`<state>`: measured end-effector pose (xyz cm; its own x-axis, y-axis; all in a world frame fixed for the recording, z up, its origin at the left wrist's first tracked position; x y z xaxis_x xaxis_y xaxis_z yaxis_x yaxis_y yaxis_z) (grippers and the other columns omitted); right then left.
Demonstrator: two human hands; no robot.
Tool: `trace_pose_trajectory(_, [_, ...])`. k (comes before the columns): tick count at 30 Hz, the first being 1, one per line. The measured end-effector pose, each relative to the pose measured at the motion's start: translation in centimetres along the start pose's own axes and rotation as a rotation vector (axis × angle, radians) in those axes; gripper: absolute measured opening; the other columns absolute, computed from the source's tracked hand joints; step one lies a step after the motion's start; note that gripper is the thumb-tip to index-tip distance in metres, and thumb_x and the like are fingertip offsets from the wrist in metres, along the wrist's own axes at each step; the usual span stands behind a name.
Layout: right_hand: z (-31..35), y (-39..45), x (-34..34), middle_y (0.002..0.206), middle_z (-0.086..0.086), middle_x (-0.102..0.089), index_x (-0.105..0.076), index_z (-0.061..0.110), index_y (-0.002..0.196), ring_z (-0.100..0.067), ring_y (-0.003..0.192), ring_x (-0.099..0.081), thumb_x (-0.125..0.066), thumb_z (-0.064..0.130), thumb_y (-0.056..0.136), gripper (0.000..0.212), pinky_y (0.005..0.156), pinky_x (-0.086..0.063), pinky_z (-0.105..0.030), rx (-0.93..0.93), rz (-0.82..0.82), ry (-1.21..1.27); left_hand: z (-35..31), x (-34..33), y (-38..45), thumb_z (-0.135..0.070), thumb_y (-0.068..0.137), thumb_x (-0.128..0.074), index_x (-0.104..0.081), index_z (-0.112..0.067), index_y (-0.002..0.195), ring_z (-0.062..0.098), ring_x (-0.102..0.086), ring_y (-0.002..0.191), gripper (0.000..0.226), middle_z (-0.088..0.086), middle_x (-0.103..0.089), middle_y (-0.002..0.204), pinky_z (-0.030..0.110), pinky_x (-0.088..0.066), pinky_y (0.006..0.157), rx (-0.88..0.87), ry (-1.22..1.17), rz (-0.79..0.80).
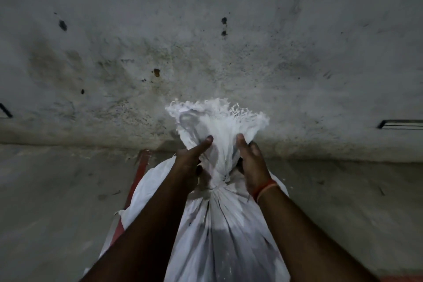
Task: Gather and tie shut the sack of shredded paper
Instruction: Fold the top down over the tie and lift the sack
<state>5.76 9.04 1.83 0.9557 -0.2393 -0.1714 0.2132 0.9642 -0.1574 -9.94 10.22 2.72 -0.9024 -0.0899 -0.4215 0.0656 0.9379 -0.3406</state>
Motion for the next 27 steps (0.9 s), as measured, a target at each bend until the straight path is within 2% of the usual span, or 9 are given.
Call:
trace_pose_trajectory(2, [2.1, 0.9, -1.3, 0.12, 0.0, -0.07, -0.057, 0.028, 0.126, -0.021, 0.11, -0.068, -0.058, 0.048, 0.093, 0.038, 0.098, -0.054, -0.047, 0.07, 0.046, 0.05, -1.9, -1.3, -0.8, -0.025, 0.075, -0.085, -0.072, -0.018, 0.114, 0.015, -0.075, 0.096, 0.042, -0.002, -0.08, 0.101, 0.033, -0.057, 0.085, -0.086, 0.045, 0.065])
trace_pose_trajectory(4, [4.7, 1.4, -2.8, 0.121, -0.004, -0.07, -0.059, 0.024, 0.125, -0.024, 0.112, -0.067, -0.058, 0.027, 0.098, 0.028, 0.1, -0.052, -0.049, 0.222, 0.062, 0.05, -4.0, -2.4, -1.0, -0.013, 0.078, -0.082, -0.072, -0.019, 0.11, 0.017, -0.075, 0.092, 0.035, -0.001, -0.08, 0.098, 0.032, -0.06, 0.077, -0.204, 0.128, 0.124])
trace_pose_trajectory(8, [9.3, 0.7, -4.5, 0.123, -0.009, -0.069, -0.059, 0.012, 0.129, -0.025, 0.114, -0.066, -0.055, 0.009, 0.096, 0.033, 0.101, -0.053, -0.043, 0.382, 0.103, 0.082, -8.1, -4.7, -2.2, -0.015, 0.063, -0.091, -0.062, -0.012, 0.132, 0.028, -0.07, 0.114, 0.075, 0.012, -0.072, 0.125, 0.046, -0.056, 0.097, -0.396, 0.236, 0.158])
trace_pose_trajectory(14, [12.5, -2.5, -4.6, 0.113, -0.013, -0.073, -0.069, 0.004, 0.114, -0.027, 0.107, -0.069, -0.056, -0.001, 0.087, 0.03, 0.095, -0.055, -0.038, 0.432, 0.222, 0.1, -9.3, -5.2, -5.6, -0.025, 0.045, -0.096, -0.031, -0.015, 0.147, 0.021, -0.066, 0.121, 0.121, 0.006, -0.064, 0.136, 0.04, -0.056, 0.099, -0.474, 0.281, 0.175])
trace_pose_trajectory(19, [14.3, -4.9, -4.8, 0.091, -0.006, -0.076, -0.075, 0.013, 0.091, -0.024, 0.088, -0.07, -0.058, 0.003, 0.086, 0.02, 0.084, -0.056, -0.042, 0.375, 0.238, 0.072, -10.3, -5.8, -9.3, 0.006, 0.067, -0.088, -0.052, -0.009, 0.132, 0.019, -0.074, 0.104, 0.076, 0.013, -0.074, 0.119, 0.032, -0.061, 0.088, -0.476, 0.336, 0.216])
trace_pose_trajectory(21, [15.2, -5.8, -4.8, 0.086, -0.01, -0.077, -0.076, 0.009, 0.09, -0.033, 0.086, -0.073, -0.055, 0.007, 0.082, 0.022, 0.077, -0.06, -0.045, 0.254, 0.274, 0.117, -11.3, -6.4, -10.8, 0.001, 0.07, -0.088, -0.057, -0.009, 0.132, 0.025, -0.074, 0.105, 0.07, 0.013, -0.075, 0.116, 0.04, -0.061, 0.09, -0.46, 0.332, 0.259])
trace_pose_trajectory(23, [15.9, -7.0, -4.9, 0.084, -0.015, -0.076, -0.074, 0.001, 0.093, -0.029, 0.079, -0.074, -0.047, 0.014, 0.092, 0.03, 0.069, -0.061, -0.034, 0.08, 0.349, 0.226, -12.0, -7.0, -12.2, 0.0, 0.075, -0.085, -0.065, -0.014, 0.124, 0.03, -0.074, 0.106, 0.055, 0.013, -0.076, 0.114, 0.048, -0.058, 0.095, -0.46, 0.329, 0.312])
trace_pose_trajectory(25, [16.1, -7.6, -5.0, 0.093, -0.021, -0.075, -0.071, -0.004, 0.107, -0.032, 0.085, -0.073, -0.041, 0.014, 0.097, 0.036, 0.073, -0.06, -0.033, 0.037, 0.366, 0.238, -12.2, -7.1, -12.7, 0.001, 0.073, -0.086, -0.069, -0.014, 0.119, 0.028, -0.075, 0.103, 0.052, 0.012, -0.077, 0.112, 0.047, -0.058, 0.095, -0.477, 0.332, 0.253])
trace_pose_trajectory(27, [15.9, -7.9, -4.7, 0.092, -0.021, -0.075, -0.075, 0.003, 0.099, -0.037, 0.09, -0.071, -0.044, 0.002, 0.095, 0.032, 0.078, -0.059, -0.038, 0.123, 0.275, 0.198, -12.1, -6.9, -12.2, -0.008, 0.063, -0.093, -0.074, -0.01, 0.111, 0.027, -0.076, 0.098, 0.051, 0.012, -0.078, 0.106, 0.049, -0.059, 0.093, -0.485, 0.301, 0.075])
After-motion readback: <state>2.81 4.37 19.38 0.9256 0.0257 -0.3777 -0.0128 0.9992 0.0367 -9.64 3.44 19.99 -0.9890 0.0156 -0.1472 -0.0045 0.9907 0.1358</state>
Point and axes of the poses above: each hand's wrist, its own y-axis towards the middle knuckle, its own x-axis out of the back of the hand, z = x × y, the point moved 1 cm from there along y, towards the middle knuckle
